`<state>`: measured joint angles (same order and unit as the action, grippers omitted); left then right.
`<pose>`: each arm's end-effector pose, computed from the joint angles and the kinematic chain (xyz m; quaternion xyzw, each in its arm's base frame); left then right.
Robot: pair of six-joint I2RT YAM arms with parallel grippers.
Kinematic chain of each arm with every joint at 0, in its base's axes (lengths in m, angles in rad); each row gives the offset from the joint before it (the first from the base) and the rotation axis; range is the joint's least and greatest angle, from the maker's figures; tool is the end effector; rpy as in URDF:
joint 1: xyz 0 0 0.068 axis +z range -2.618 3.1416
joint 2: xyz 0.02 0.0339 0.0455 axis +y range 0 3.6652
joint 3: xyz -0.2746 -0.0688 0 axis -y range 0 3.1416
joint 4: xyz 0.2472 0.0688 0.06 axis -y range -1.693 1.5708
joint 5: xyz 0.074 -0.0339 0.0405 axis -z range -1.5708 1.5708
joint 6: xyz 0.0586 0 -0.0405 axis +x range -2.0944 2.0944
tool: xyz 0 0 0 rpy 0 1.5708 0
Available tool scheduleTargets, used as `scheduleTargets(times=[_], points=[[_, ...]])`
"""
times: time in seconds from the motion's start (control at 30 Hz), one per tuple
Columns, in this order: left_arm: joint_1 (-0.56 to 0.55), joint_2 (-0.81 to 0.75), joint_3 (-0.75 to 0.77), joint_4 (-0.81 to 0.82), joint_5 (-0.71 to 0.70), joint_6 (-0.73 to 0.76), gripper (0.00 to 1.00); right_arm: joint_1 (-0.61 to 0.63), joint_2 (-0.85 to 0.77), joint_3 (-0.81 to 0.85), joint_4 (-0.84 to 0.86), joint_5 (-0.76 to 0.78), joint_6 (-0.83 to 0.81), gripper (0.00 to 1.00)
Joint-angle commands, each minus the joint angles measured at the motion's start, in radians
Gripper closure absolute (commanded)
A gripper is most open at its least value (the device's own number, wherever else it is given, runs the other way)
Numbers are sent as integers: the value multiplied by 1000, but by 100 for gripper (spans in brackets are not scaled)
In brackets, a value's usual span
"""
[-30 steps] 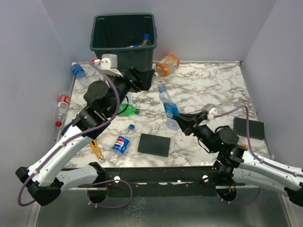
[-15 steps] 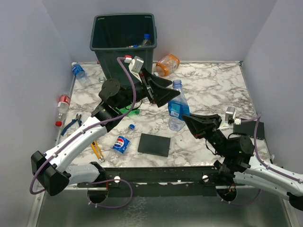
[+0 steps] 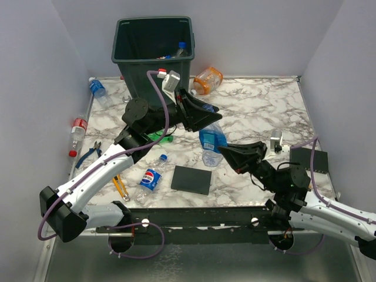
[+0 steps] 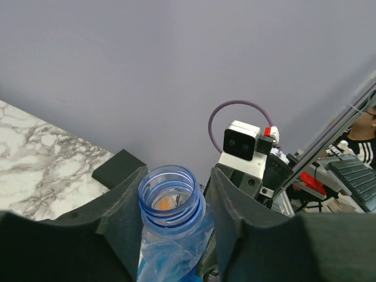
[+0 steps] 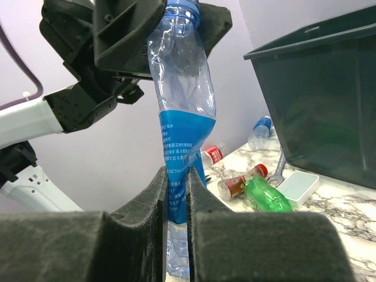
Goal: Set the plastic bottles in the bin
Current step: Pick up the plastic bottle at the center of the board, then place the plastic bottle in the trash bin.
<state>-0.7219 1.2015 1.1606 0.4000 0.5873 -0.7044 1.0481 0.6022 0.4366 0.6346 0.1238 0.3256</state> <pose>0.1927 -0.2129 0.4626 0.2427 0.5430 -0.6394 0.4872 0.0888 0.1396 0.3472 -0.1354 0.5074 0.5142 0.6781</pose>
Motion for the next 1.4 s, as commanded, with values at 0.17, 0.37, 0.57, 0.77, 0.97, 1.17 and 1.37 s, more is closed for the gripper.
scheduleTargets(times=[0.17,0.37,0.57,0.77,0.97,1.17,1.37], points=[[-2,-6,17,42,41,-6,100,6,1,35,-12,-19,4,99],[0,-27,24,31,-27,32,100,6,31,148,-238,-71,-19,23],[0,-48,70,-42,-155,134,100,6,-4,184,-403,-29,-24,0],[0,-63,199,-178,-461,385,100,6,-73,219,-548,52,-31,0],[0,20,402,-189,-872,684,100,6,-107,264,-673,81,-40,0],[39,210,631,-98,-1119,917,100,6,-105,265,-734,122,-17,0],[253,371,730,49,-1121,874,100,6,-117,225,-751,156,28,0]])
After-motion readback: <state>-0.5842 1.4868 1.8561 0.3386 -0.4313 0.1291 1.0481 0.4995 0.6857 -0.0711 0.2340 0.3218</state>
